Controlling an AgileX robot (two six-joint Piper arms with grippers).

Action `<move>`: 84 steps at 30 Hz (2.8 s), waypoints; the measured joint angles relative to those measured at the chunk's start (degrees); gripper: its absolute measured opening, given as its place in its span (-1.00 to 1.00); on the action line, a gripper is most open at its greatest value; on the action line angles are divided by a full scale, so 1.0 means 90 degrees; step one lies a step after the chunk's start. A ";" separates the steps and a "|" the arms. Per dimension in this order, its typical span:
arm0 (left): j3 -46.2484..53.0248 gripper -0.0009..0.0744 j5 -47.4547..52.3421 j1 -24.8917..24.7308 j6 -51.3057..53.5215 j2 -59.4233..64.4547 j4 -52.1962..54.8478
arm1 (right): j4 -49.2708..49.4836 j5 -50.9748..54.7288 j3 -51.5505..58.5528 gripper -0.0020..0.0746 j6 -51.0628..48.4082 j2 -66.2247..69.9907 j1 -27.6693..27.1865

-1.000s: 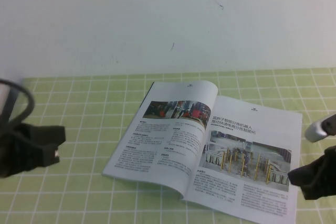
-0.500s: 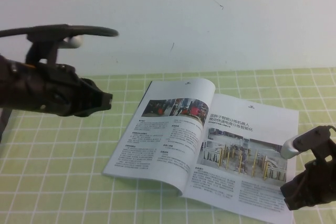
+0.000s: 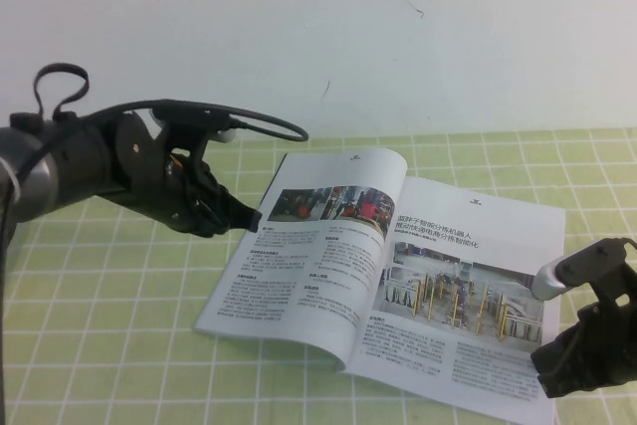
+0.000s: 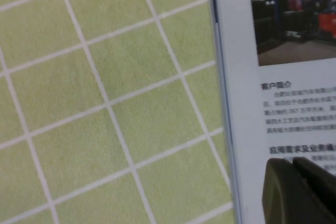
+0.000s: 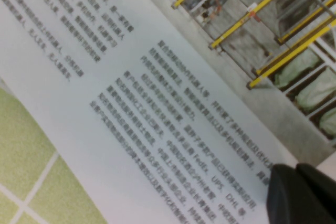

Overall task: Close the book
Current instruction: 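Close the open booklet and leave it lying on the table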

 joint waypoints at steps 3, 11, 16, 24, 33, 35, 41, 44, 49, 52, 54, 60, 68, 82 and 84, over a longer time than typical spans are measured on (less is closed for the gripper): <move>-0.0071 -0.99 -0.0240 -0.0014 -0.0009 0.0439 0.0015 | 0.0000 0.0000 0.0000 -0.95 0.0000 0.0000 0.0000; -0.0094 -0.99 -0.0303 -0.0038 -0.0057 0.0994 0.0015 | 0.0000 0.0000 0.0000 -0.95 0.0000 0.0000 0.0000; -0.0109 -0.99 -0.0232 -0.0349 -0.0071 0.1005 -0.0693 | 0.0000 0.0000 0.0000 -0.95 0.0000 0.0000 0.0000; -0.0149 -0.99 -0.0507 -0.1850 0.0773 0.1077 -0.2291 | 0.0000 -0.0010 0.0000 -0.95 -0.0022 0.0000 0.0000; -0.0833 -0.99 -0.0496 -0.2448 0.1360 0.0812 -0.2298 | 0.0000 -0.0024 0.0000 -0.95 -0.0089 0.0000 0.0000; -0.0932 -0.99 -0.0466 -0.2357 0.1321 0.0637 -0.2287 | 0.0000 -0.0024 0.0000 -0.95 -0.0090 0.0000 0.0000; -0.1036 -0.99 -0.0363 -0.2184 0.1310 0.0260 -0.1618 | 0.0000 -0.0024 0.0000 -0.95 -0.0103 0.0000 0.0000; -0.1045 -0.99 -0.0134 -0.1952 0.0697 0.0221 -0.0595 | 0.0000 -0.0024 0.0000 -0.95 -0.0114 0.0010 0.0000; -0.1045 -0.99 0.0301 -0.1212 -0.1012 0.0329 0.0926 | 0.0000 -0.0024 0.0000 -0.95 -0.0114 0.0010 0.0000; -0.1045 -0.99 0.0409 -0.0891 -0.1479 0.0573 0.1242 | 0.0000 -0.0024 0.0000 -0.95 -0.0114 0.0010 0.0000; -0.1045 -0.99 0.0508 -0.0806 -0.1575 0.0766 0.1314 | 0.0000 -0.0024 0.0000 -0.95 -0.0114 0.0010 0.0000; -0.1045 -0.99 0.0670 -0.0845 -0.1711 0.1239 0.1261 | 0.0000 -0.0024 0.0000 -0.95 -0.0114 0.0010 0.0000; -0.1062 -0.99 0.0918 -0.1355 -0.0858 0.1371 -0.0122 | 0.0004 -0.0024 0.0000 -0.95 -0.0114 0.0010 0.0000; -0.1062 -0.99 0.1618 -0.2198 0.4479 0.0270 -0.5313 | -0.0025 -0.0025 0.0000 -0.95 -0.0335 -0.0034 0.0000; -0.1062 -0.99 0.2047 -0.2141 0.5357 0.0115 -0.5957 | -0.0117 -0.0085 0.0000 -0.95 -0.0335 -0.0092 0.0018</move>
